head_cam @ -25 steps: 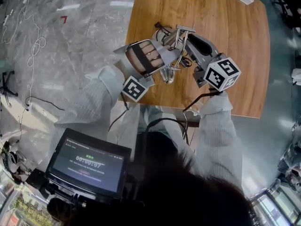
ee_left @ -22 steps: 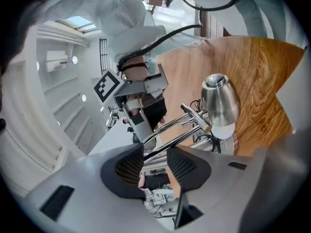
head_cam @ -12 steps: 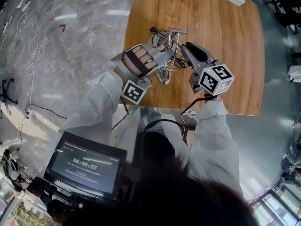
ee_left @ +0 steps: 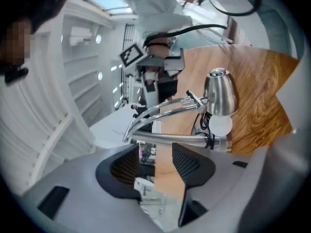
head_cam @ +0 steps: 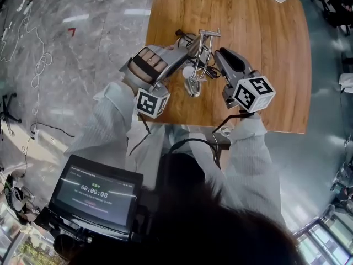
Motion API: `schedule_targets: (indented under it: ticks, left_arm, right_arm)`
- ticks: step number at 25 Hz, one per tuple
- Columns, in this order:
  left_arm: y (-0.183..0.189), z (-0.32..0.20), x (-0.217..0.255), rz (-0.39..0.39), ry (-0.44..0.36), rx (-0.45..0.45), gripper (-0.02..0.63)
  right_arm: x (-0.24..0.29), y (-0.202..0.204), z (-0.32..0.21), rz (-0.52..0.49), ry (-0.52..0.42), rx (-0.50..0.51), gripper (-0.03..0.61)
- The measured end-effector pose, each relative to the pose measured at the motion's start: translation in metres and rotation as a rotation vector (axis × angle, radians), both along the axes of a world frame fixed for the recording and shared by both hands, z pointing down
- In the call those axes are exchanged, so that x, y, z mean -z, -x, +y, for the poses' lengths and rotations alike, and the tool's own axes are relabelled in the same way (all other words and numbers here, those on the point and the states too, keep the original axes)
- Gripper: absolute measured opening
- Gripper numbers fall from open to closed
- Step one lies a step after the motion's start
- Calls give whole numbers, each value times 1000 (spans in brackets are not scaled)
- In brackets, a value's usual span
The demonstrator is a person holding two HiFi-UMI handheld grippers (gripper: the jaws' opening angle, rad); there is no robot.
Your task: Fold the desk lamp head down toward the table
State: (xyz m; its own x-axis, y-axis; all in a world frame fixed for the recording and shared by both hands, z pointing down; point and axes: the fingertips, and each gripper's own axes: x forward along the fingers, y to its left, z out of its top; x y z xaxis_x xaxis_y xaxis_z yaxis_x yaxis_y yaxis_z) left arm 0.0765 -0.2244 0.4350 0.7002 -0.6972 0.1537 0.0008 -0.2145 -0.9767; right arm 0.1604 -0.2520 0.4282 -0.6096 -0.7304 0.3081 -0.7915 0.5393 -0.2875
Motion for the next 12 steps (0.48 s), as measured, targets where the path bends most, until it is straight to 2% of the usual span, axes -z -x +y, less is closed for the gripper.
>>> schedule_targets:
  ticks: [2, 4, 7, 9, 12]
  left_arm:
    - [15, -13, 6, 62, 118, 110, 212]
    - [29, -27, 18, 131, 203, 211, 210]
    - [42, -40, 44, 273, 333, 331, 196]
    - [45, -42, 66, 396, 406, 384, 148]
    - [47, -38, 101, 553, 438, 435, 35]
  right_arm:
    - [7, -1, 3, 64, -40, -19, 64]
    - [18, 1, 6, 109, -80, -36, 48]
    - [36, 4, 13, 146, -128, -79, 9]
    - [49, 7, 19, 157, -151, -112, 2]
    - [66, 14, 28, 138, -177, -155, 2]
